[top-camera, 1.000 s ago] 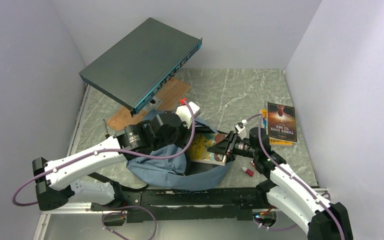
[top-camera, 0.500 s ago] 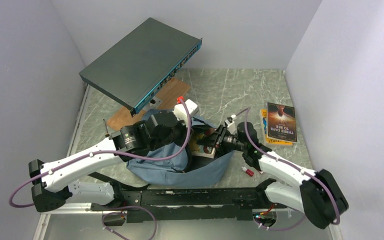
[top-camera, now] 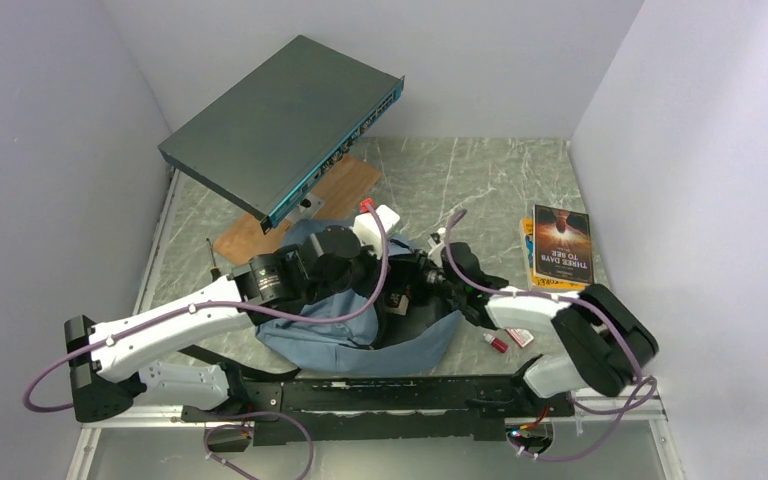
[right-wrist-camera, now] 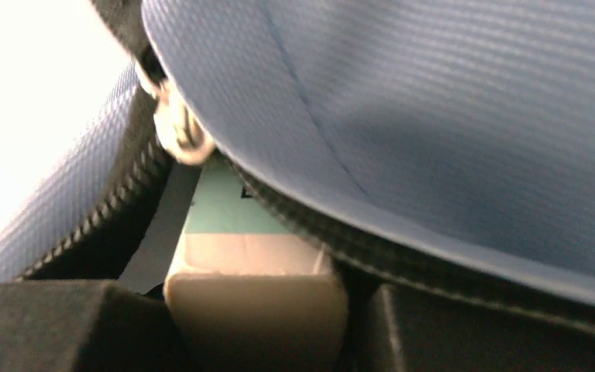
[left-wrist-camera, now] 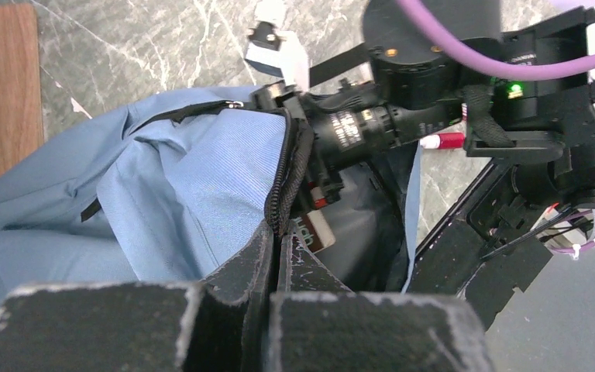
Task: Pack the student bag
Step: Place the book in the student bag.
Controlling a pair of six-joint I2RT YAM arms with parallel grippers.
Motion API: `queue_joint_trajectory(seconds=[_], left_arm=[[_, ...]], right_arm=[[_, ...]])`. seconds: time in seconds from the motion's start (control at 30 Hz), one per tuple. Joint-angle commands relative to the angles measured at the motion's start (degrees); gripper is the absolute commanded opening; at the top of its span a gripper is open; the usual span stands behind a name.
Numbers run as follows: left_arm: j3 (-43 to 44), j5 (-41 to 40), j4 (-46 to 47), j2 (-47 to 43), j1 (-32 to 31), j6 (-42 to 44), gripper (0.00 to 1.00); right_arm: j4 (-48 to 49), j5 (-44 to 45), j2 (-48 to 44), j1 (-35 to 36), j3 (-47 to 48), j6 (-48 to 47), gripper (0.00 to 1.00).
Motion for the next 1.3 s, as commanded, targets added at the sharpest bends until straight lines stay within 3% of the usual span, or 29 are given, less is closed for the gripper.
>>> queue_joint_trajectory(seconds=[0.0,0.07,0.17,0.27,0.4,0.47,0.53,0.67,0.73,0.83,0.97,1.03,1.27], left_arm=[[-1.67,0.44,8.25,-1.7,-0.53,-1.91,0.0],[-2.49,-0.29,8.16,-1.7,-0.53,-2.58,0.0],[-3.84,-0.06,8.81,-1.95,-0.53,-2.77,0.0],[-4.36,-0.12,8.88,-2.05,-0.53,-2.39,0.0],[-5.1,-0.84,8.89,-2.54,-0.53,-1.67,0.0],[-5.36,-1.0,8.91,-2.73,-0.53,-1.59,0.0],[-5.69,-0.58,8.95,-2.83,-0.53,-1.83,0.0],[-6.2,0.78,9.22,-2.77,-0.53,-2.35,0.0],[-6.21,1.18,9.02,-2.8,-0.53,-2.54,0.0],[-6.57,0.55,8.89,-3.24,-0.53,-2.92,0.0],[-7.93,-0.78,8.92,-4.45,-0.62,-3.41,0.0],[-8.79,-1.0,9.49,-5.05,-0.62,-3.22,0.0],[-8.98,-1.66,9.4,-4.95,-0.62,-2.78,0.0]], right_arm=[[3.76,5.02,6.26,2.02,7.39,-6.68,0.34],[1.95,5.06,5.26,2.03,6.02,-7.58,0.56],[-7.23,4.33,2.01,1.74,5.27,-11.46,0.77],[-10.45,3.31,-1.49,1.77,2.15,-13.4,0.83],[-12.27,4.16,-6.29,1.77,-1.79,-13.46,0.83],[-15.01,5.41,-8.25,1.72,-1.86,-14.46,0.8],[-16.78,7.1,-9.43,1.77,-1.4,-15.61,0.68],[-11.52,7.08,-4.87,2.04,0.91,-17.94,0.26],[-4.75,5.53,0.99,3.1,3.97,-17.18,0.12],[-1.46,3.1,9.97,5.73,12.58,-17.98,0.08],[-4.67,3.66,9.35,5.02,12.18,-19.13,0.44],[-7.89,4.51,7.05,3.89,10.19,-20.34,0.57],[-6.9,5.2,2.53,2.47,3.8,-19.19,0.67]])
